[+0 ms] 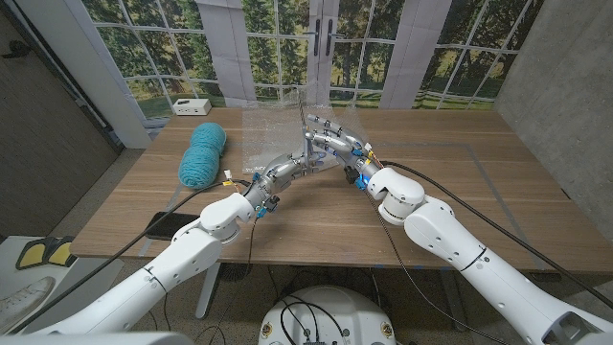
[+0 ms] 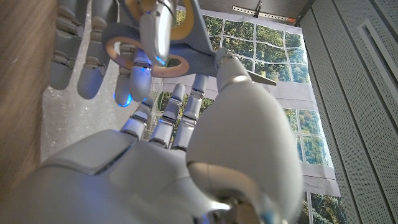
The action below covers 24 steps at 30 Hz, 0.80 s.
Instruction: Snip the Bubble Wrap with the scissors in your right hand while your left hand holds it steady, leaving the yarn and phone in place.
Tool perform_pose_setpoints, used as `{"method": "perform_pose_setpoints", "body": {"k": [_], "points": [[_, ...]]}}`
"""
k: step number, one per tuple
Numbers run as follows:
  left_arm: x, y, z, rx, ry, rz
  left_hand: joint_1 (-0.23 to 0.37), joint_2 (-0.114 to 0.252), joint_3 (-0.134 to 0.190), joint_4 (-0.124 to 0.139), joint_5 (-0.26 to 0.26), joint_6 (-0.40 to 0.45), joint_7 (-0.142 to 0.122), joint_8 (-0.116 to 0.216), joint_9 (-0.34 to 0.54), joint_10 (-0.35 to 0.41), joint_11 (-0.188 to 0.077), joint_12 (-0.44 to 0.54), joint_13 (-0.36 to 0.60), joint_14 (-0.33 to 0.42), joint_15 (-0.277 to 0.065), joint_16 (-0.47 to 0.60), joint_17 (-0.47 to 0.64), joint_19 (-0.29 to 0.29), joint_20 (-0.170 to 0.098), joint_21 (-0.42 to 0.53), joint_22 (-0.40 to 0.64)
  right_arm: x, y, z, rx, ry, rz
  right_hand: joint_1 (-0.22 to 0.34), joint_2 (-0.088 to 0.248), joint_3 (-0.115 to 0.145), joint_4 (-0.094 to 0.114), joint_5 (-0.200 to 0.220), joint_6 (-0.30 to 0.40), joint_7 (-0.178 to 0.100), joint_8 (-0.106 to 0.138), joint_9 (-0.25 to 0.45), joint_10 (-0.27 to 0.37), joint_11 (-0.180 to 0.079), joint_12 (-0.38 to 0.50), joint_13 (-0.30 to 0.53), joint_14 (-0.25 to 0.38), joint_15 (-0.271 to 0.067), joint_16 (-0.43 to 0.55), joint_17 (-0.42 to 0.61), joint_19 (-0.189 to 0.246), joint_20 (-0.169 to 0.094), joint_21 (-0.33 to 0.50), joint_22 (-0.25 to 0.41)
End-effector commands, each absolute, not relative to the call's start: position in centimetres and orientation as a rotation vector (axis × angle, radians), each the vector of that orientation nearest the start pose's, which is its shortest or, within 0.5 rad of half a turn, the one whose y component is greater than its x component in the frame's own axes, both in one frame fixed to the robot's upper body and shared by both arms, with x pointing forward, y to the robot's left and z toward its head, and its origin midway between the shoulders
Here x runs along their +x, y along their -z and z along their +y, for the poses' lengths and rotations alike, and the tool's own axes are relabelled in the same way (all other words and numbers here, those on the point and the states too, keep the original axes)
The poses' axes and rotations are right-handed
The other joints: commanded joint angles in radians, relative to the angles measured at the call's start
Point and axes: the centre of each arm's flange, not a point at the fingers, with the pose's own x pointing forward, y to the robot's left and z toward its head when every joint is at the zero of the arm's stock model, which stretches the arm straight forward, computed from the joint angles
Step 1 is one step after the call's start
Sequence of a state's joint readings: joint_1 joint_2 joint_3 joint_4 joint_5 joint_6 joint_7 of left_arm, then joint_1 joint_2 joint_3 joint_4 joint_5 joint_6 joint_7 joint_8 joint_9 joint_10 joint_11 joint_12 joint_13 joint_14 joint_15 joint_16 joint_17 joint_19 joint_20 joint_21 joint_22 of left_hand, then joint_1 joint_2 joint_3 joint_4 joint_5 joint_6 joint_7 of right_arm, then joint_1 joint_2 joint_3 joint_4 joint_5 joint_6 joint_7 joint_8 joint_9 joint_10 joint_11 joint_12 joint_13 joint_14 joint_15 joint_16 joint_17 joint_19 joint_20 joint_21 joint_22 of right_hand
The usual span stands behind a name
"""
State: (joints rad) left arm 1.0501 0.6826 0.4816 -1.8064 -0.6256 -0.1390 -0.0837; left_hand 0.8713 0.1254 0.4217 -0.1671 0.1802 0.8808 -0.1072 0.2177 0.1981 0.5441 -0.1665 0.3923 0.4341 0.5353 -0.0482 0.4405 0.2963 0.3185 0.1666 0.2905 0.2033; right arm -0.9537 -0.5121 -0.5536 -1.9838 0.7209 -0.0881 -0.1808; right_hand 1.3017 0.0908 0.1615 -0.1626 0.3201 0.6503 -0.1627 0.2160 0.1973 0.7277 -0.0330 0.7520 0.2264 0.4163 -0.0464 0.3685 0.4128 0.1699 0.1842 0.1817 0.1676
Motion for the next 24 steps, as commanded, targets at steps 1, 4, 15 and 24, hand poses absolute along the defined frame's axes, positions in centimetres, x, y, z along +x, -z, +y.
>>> {"method": "perform_pose_setpoints", "body": {"k": [1,4,15,24], "points": [[55.4,6.5,16.2,0.062,0.650,-0.517,0.102,0.038,-0.014,-0.008,0.003,0.027,0.015,0.006,0.012,0.023,-0.017,0.068,0.088,0.085,-0.133,0.088,0.082,0.089,-0.029,0.068,0.036,52.3,0.3,-8.0,0.121,-0.595,-0.497,0.007,0.002,0.002,0.005,0.008,0.008,0.001,-0.005,0.006,0.185,-0.182,0.003,0.004,0.007,-0.182,-0.005,0.002,0.010,-0.001,0.008,-0.001],[55.4,6.7,16.1,0.032,0.658,-0.511,0.140,0.033,-0.027,-0.009,0.004,0.052,0.026,0.017,0.029,0.034,-0.015,0.123,0.148,0.129,-0.158,0.145,0.142,0.117,-0.042,0.110,0.066,52.3,0.3,-8.0,0.120,-0.596,-0.498,0.007,0.002,0.001,0.005,0.008,0.009,0.001,-0.005,0.006,0.184,-0.182,0.003,0.003,0.008,-0.182,-0.006,0.002,0.011,-0.003,0.008,-0.001],[55.5,7.4,16.5,-0.088,0.619,-0.462,0.238,0.007,-0.094,-0.001,0.009,0.064,0.027,0.076,0.159,-0.002,-0.007,0.337,0.420,0.104,-0.163,0.290,0.373,0.053,-0.038,0.199,0.162,52.7,-0.1,-8.5,0.146,-0.578,-0.502,0.006,0.003,0.001,0.006,0.008,0.011,-0.001,-0.006,0.006,0.183,-0.182,0.003,0.002,0.011,-0.181,-0.005,0.003,0.017,-0.007,0.009,0.000],[55.7,7.8,16.8,-0.141,0.578,-0.446,0.279,0.008,-0.163,0.006,0.013,0.045,0.026,0.137,0.306,-0.063,-0.036,0.536,0.704,0.046,-0.158,0.482,0.588,0.031,-0.040,0.256,0.189,53.3,-0.4,-8.8,0.161,-0.557,-0.502,0.006,0.004,0.000,0.006,0.008,0.010,-0.002,-0.007,0.007,0.182,-0.183,0.003,0.002,0.015,-0.182,-0.005,0.004,0.025,-0.007,0.010,0.000]]}}
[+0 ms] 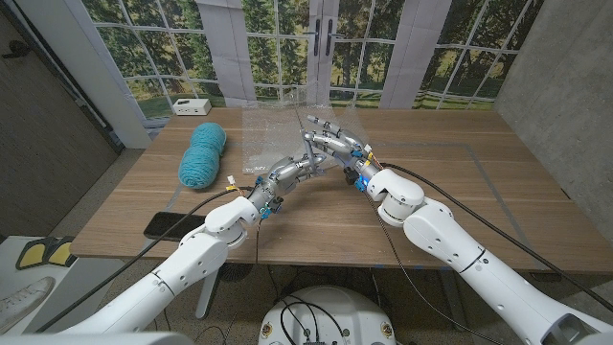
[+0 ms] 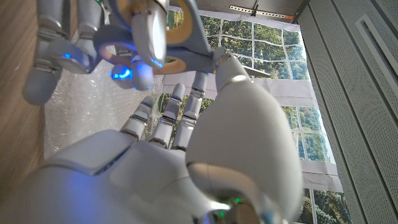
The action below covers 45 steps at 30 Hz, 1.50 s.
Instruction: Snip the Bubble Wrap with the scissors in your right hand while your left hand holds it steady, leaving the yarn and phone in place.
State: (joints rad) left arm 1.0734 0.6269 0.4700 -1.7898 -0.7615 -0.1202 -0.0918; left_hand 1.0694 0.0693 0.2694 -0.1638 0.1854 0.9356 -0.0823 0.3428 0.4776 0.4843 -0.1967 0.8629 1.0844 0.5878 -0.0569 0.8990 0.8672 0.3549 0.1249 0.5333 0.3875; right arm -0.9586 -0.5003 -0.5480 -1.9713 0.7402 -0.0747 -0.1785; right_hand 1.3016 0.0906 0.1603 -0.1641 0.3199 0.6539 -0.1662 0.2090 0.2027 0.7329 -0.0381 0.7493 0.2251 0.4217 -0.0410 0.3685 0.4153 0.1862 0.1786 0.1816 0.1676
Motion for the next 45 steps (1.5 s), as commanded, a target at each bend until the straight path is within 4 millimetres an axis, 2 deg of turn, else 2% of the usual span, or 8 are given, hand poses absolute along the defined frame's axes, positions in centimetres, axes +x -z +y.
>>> {"method": "perform_pose_setpoints", "body": {"k": [1,14,17,19,33,38,41,45], "points": [[55.7,7.8,16.9,-0.136,0.580,-0.443,0.081,0.063,-0.015,0.004,0.009,-0.016,0.001,0.015,0.038,-0.006,-0.007,0.080,0.074,-0.006,-0.152,0.037,0.026,-0.002,0.001,0.019,0.006,53.3,-0.4,-8.8,0.161,-0.556,-0.501,0.006,0.004,0.001,0.008,0.009,0.006,0.002,0.000,0.001,0.177,-0.177,0.006,0.003,0.010,-0.187,-0.005,0.002,0.009,-0.002,0.010,0.000],[56.2,7.1,16.4,-0.098,0.566,-0.441,0.083,0.043,-0.054,0.008,0.009,-0.055,-0.008,0.087,0.158,-0.046,-0.002,0.170,0.150,-0.020,-0.154,0.088,0.040,0.003,-0.001,0.054,0.013,52.8,0.8,-7.1,0.102,-0.566,-0.481,0.005,0.005,0.001,0.008,0.009,0.012,0.002,0.001,0.002,0.174,-0.177,0.005,0.002,0.013,-0.187,-0.005,0.003,0.012,-0.001,0.010,0.000],[56.2,7.1,16.3,-0.098,0.558,-0.430,0.080,0.034,-0.075,0.012,0.008,-0.071,-0.009,0.148,0.236,-0.059,-0.003,0.208,0.152,-0.017,-0.153,0.107,0.032,0.003,-0.001,0.070,0.018,52.6,0.7,-7.1,0.088,-0.547,-0.500,0.005,0.005,0.000,0.008,0.009,0.018,0.004,0.003,0.002,0.174,-0.177,0.005,0.002,0.015,-0.187,-0.004,0.003,0.012,0.000,0.009,0.000],[56.2,7.2,16.3,-0.092,0.556,-0.425,0.098,0.054,-0.092,0.013,0.008,-0.119,-0.013,0.268,0.380,-0.083,-0.002,0.270,0.147,-0.029,-0.153,0.138,0.024,-0.007,-0.002,0.095,0.022,52.5,0.5,-7.2,0.061,-0.530,-0.520,0.005,0.005,0.000,0.008,0.009,0.018,0.004,0.003,0.002,0.174,-0.177,0.005,0.002,0.017,-0.187,-0.004,0.003,0.012,0.000,0.009,0.000],[55.8,7.0,16.2,-0.058,0.546,-0.418,0.046,0.034,-0.139,0.034,0.000,-0.115,-0.023,0.408,0.520,-0.059,-0.009,0.376,0.152,-0.018,-0.148,0.218,0.016,-0.011,-0.001,0.126,0.020,52.3,-0.1,-7.8,0.009,-0.440,-0.589,0.005,0.002,-0.001,0.006,0.010,0.034,0.013,0.008,0.002,0.179,-0.178,0.006,0.000,0.026,-0.184,-0.002,0.005,0.020,0.009,0.009,0.000],[55.7,7.0,16.1,-0.086,0.544,-0.421,0.028,0.036,-0.150,0.037,0.000,-0.046,0.006,0.481,0.559,-0.021,-0.009,0.440,0.154,0.007,-0.141,0.275,0.025,-0.003,-0.002,0.144,0.018,52.4,-0.1,-8.0,0.013,-0.433,-0.586,0.006,0.002,-0.001,0.006,0.011,0.035,0.012,0.008,0.003,0.179,-0.178,0.006,0.000,0.028,-0.184,-0.002,0.005,0.021,0.009,0.009,0.000],[55.8,7.2,16.1,-0.125,0.545,-0.425,0.020,0.060,-0.145,0.043,0.003,-0.021,0.016,0.499,0.552,-0.012,-0.006,0.474,0.155,0.011,-0.142,0.295,0.018,0.000,-0.006,0.156,0.018,52.4,-0.1,-8.1,0.022,-0.436,-0.583,0.006,0.002,-0.001,0.006,0.011,0.035,0.013,0.007,0.003,0.179,-0.178,0.006,0.000,0.028,-0.184,-0.002,0.005,0.021,0.008,0.009,0.000],[55.8,7.1,16.1,-0.105,0.584,-0.444,0.000,0.089,-0.133,0.047,0.008,0.006,0.055,0.462,0.446,-0.005,-0.004,0.470,0.103,0.013,-0.143,0.311,-0.025,-0.008,-0.008,0.173,0.014,52.7,-0.1,-8.3,0.037,-0.438,-0.570,0.005,0.003,-0.001,0.006,0.011,0.032,0.011,0.006,0.003,0.179,-0.177,0.005,0.000,0.029,-0.184,-0.002,0.005,0.022,0.008,0.009,0.000]]}}
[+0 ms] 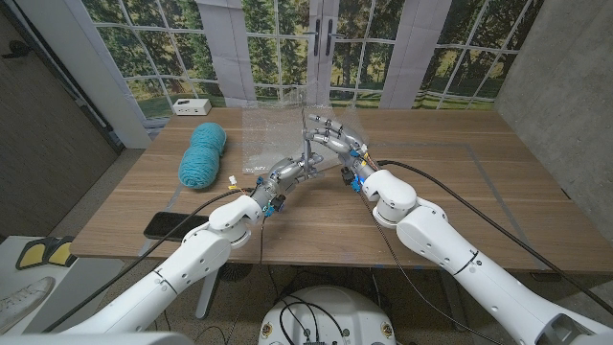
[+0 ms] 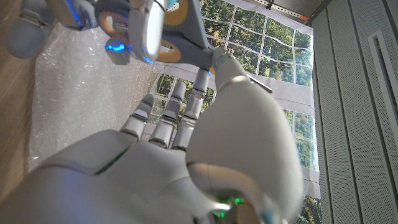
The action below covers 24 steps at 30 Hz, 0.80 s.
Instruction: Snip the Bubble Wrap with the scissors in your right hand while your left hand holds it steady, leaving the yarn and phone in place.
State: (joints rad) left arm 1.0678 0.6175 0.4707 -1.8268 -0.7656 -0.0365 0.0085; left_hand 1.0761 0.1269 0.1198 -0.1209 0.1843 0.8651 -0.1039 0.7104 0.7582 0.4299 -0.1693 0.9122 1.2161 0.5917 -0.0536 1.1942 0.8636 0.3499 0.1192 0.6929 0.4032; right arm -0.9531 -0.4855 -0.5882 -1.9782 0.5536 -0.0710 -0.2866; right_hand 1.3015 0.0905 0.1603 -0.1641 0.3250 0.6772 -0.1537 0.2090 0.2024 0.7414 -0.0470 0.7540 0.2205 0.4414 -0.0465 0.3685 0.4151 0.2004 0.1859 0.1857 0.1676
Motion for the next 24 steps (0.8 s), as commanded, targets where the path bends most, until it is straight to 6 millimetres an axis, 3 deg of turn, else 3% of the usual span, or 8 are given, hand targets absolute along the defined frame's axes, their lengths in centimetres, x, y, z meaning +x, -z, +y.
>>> {"method": "perform_pose_setpoints", "body": {"k": [1,6,16,19,20,24], "points": [[55.82,7.12,16.10,-0.108,0.589,-0.444,-0.009,0.040,0.022,0.005,0.011,0.077,0.080,0.087,0.148,0.047,-0.025,0.410,-0.042,0.006,-0.146,0.016,-0.030,-0.011,-0.001,0.014,-0.002,52.74,-0.14,-8.33,0.041,-0.437,-0.567,0.005,0.003,-0.002,0.007,0.007,-0.001,-0.004,0.001,0.003,0.170,-0.168,0.000,0.004,0.010,-0.178,-0.002,0.006,0.006,0.000,0.004,0.000],[55.98,7.35,16.09,-0.141,0.600,-0.435,-0.002,0.049,0.038,-0.001,0.017,0.081,0.088,0.083,0.130,0.043,-0.024,0.400,-0.049,-0.003,-0.143,0.017,-0.041,-0.020,-0.002,0.019,-0.005,52.88,-0.26,-8.40,0.046,-0.459,-0.561,-0.002,0.013,-0.003,0.012,0.008,-0.070,-0.007,-0.024,0.006,0.149,-0.165,0.012,0.028,-0.001,-0.178,-0.010,0.008,0.004,0.003,0.002,0.001],[56.12,7.48,16.01,-0.148,0.617,-0.433,-0.017,0.049,0.054,0.005,0.014,0.069,0.087,0.085,0.126,0.031,-0.022,0.397,-0.040,-0.014,-0.143,0.013,-0.045,-0.029,-0.002,0.028,-0.010,52.95,-0.09,-8.27,0.052,-0.491,-0.550,-0.010,0.029,-0.006,0.017,0.009,-0.151,-0.001,-0.034,0.010,0.090,-0.162,0.030,0.074,-0.031,-0.175,-0.024,0.014,0.010,0.000,0.004,0.001],[56.15,7.52,15.94,-0.149,0.619,-0.432,-0.019,0.049,0.056,0.005,0.012,0.072,0.089,0.082,0.118,0.030,-0.021,0.394,-0.042,-0.015,-0.143,0.013,-0.047,-0.030,-0.001,0.030,-0.011,52.99,-0.06,-8.26,0.045,-0.510,-0.564,-0.085,0.013,-0.038,0.047,0.001,-0.195,0.009,-0.028,0.011,0.029,-0.160,0.021,0.094,-0.051,-0.168,-0.032,0.018,0.015,0.016,0.004,0.001],[56.15,7.52,15.94,-0.149,0.619,-0.432,-0.019,0.048,0.059,0.004,0.012,0.075,0.087,0.084,0.116,0.031,-0.021,0.393,-0.044,-0.016,-0.143,0.013,-0.048,-0.031,-0.001,0.031,-0.012,53.00,-0.07,-8.26,0.042,-0.514,-0.569,-0.150,-0.009,-0.067,0.070,-0.011,-0.221,0.024,-0.027,0.011,-0.002,-0.158,0.011,0.093,-0.059,-0.164,-0.035,0.020,0.014,0.026,0.002,0.002],[56.16,7.55,15.93,-0.149,0.618,-0.432,-0.021,0.046,0.063,0.003,0.010,0.077,0.096,0.086,0.116,0.034,-0.019,0.391,-0.047,-0.011,-0.144,0.014,-0.058,-0.033,0.000,0.035,-0.014,53.05,-0.06,-8.35,0.041,-0.528,-0.581,-0.260,-0.027,-0.108,0.105,-0.042,-0.268,0.036,-0.023,0.012,-0.046,-0.142,-0.002,0.089,-0.089,-0.157,-0.047,0.024,-0.001,0.028,-0.001,0.003]]}}
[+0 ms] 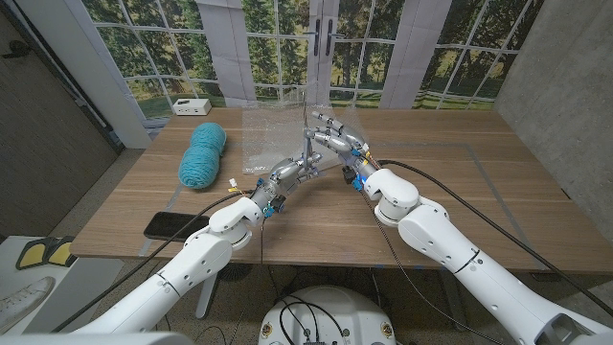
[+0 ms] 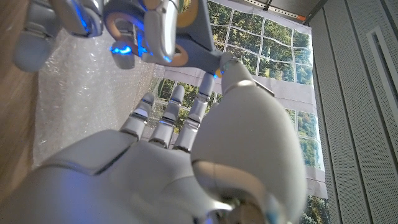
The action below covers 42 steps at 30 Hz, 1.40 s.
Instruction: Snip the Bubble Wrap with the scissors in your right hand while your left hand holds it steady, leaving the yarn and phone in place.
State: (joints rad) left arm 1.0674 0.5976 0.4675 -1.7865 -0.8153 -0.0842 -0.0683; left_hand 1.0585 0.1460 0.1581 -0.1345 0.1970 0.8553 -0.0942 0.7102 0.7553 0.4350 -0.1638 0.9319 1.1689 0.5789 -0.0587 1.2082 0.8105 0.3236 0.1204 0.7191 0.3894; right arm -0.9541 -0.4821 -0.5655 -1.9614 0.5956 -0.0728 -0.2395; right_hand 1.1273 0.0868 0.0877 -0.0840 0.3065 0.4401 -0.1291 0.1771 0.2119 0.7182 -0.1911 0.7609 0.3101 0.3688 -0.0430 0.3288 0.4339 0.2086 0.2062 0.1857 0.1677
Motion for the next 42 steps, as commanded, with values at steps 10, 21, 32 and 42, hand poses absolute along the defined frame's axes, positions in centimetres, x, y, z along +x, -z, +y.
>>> {"method": "perform_pose_setpoints", "body": {"k": [10,21,32,42], "points": [[56.0,7.6,15.8,-0.165,0.624,-0.432,-0.012,0.021,0.034,0.013,-0.005,0.089,0.078,0.089,0.111,0.036,-0.026,0.368,-0.003,0.002,-0.139,0.006,-0.003,-0.012,-0.001,0.018,-0.006,53.7,0.2,-9.3,0.081,-0.513,-0.589,-0.387,-0.057,-0.133,0.135,-0.122,-0.114,0.059,0.020,0.002,-0.136,0.060,-0.051,0.001,-0.067,-0.113,-0.029,0.006,-0.049,0.009,0.000,0.006],[54.5,6.4,16.4,-0.233,0.629,-0.449,-0.017,0.016,0.038,0.008,-0.006,0.087,0.082,0.089,0.100,0.041,-0.030,0.364,-0.004,0.001,-0.140,0.016,-0.009,-0.013,-0.002,0.030,-0.013,55.1,0.5,-11.9,0.135,-0.410,-0.565,-0.479,-0.058,-0.160,0.171,-0.125,-0.133,0.071,0.021,0.001,-0.151,0.074,-0.059,0.002,-0.075,-0.089,-0.032,0.007,-0.061,0.009,0.000,0.007],[53.8,7.6,15.5,-0.495,0.740,-0.334,-0.029,0.012,0.042,0.007,-0.010,0.084,0.073,0.093,0.097,0.045,-0.030,0.356,-0.011,0.004,-0.142,0.014,-0.021,-0.018,-0.003,0.040,-0.020,56.2,1.4,-13.4,0.213,-0.366,-0.501,-0.505,-0.047,-0.162,0.180,-0.123,-0.128,0.072,0.026,0.000,-0.133,0.083,-0.058,-0.003,-0.066,-0.087,-0.026,0.008,-0.063,0.008,0.002,0.007],[52.8,8.2,15.8,-0.561,0.654,-0.252,-0.035,0.009,0.043,0.003,-0.011,0.082,0.072,0.091,0.085,0.057,-0.030,0.355,-0.013,0.012,-0.145,0.022,-0.033,-0.018,-0.004,0.049,-0.027,56.3,1.4,-13.8,0.225,-0.410,-0.474,-0.549,-0.032,-0.169,0.198,-0.122,-0.131,0.077,0.028,-0.001,-0.104,0.085,-0.053,-0.010,-0.069,-0.084,-0.027,0.008,-0.064,0.008,0.004,0.008]]}}
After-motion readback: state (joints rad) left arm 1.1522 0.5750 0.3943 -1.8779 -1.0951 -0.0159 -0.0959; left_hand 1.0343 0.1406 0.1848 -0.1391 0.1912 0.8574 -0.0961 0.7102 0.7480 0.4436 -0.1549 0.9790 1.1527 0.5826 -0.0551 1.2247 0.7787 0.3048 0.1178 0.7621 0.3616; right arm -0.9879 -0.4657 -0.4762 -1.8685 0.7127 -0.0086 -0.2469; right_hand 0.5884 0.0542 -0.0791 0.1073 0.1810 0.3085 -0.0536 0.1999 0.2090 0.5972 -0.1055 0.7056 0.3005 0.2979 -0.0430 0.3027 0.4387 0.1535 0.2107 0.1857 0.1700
